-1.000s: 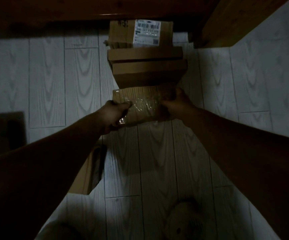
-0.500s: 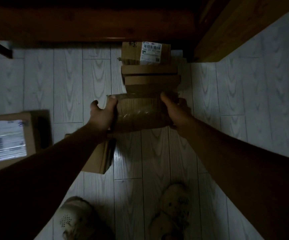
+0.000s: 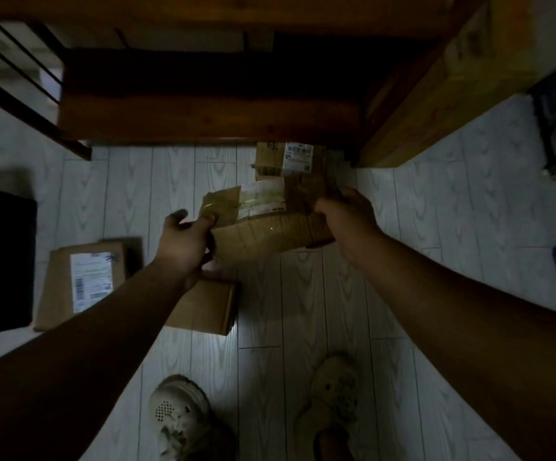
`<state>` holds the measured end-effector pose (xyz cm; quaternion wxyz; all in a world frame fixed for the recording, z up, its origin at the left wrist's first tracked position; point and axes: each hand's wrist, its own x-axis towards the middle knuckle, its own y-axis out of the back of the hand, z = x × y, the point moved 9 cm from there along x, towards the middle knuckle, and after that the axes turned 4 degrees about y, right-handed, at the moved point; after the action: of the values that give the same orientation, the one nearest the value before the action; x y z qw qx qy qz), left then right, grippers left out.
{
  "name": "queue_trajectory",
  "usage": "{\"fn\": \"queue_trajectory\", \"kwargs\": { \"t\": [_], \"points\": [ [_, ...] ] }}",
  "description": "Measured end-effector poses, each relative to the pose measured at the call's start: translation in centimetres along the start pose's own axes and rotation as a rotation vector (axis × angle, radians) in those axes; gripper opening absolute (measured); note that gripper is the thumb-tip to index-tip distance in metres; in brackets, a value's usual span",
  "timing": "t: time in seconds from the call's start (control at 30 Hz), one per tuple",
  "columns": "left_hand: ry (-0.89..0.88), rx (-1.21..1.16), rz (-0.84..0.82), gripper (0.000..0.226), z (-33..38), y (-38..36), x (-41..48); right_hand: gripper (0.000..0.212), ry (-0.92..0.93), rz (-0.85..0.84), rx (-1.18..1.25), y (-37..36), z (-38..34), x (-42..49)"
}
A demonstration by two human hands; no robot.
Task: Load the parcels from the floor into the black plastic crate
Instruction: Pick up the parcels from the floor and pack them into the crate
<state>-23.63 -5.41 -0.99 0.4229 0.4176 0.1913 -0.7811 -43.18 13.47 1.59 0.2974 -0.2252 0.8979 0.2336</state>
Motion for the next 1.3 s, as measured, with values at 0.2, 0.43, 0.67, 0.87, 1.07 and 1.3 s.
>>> {"fn": "queue_trajectory", "kwargs": {
  "t": [0.2,0.43,0.67,0.87,1.07,1.3],
  "points": [
    [-0.041,-0.098,-0.169,0.029,8.8,4.6,-10.0,0.065,0.177,-0.080,0.060,0.6,-10.6,-10.8],
    [-0.255,-0.067,-0.175,0.035,19.7,11.4,-26.1,0.082,0.286,-0.161,0.035,0.2,-21.5,-26.4],
    [-0.470,0.063,-0.201,0.058,27.4,16.2,-40.0,0.083,0.493,-0.201,0.049,1.3,-30.4,-38.6],
    [-0.553,-0.036,-0.105,0.058,28.7,21.7,-50.5,0.085,0.634,-0.303,0.018,1.4,-36.0,-48.0],
    [-0.655,-0.086,-0.023,0.058,30.9,28.6,-58.7,0.084,0.788,-0.356,-0.034,-0.3,-41.1,-56.9],
    [-0.681,-0.088,0.062,0.054,31.2,39.4,-62.2,0.079,0.860,-0.427,-0.080,-9.4,-43.8,-64.6]
  ]
}}
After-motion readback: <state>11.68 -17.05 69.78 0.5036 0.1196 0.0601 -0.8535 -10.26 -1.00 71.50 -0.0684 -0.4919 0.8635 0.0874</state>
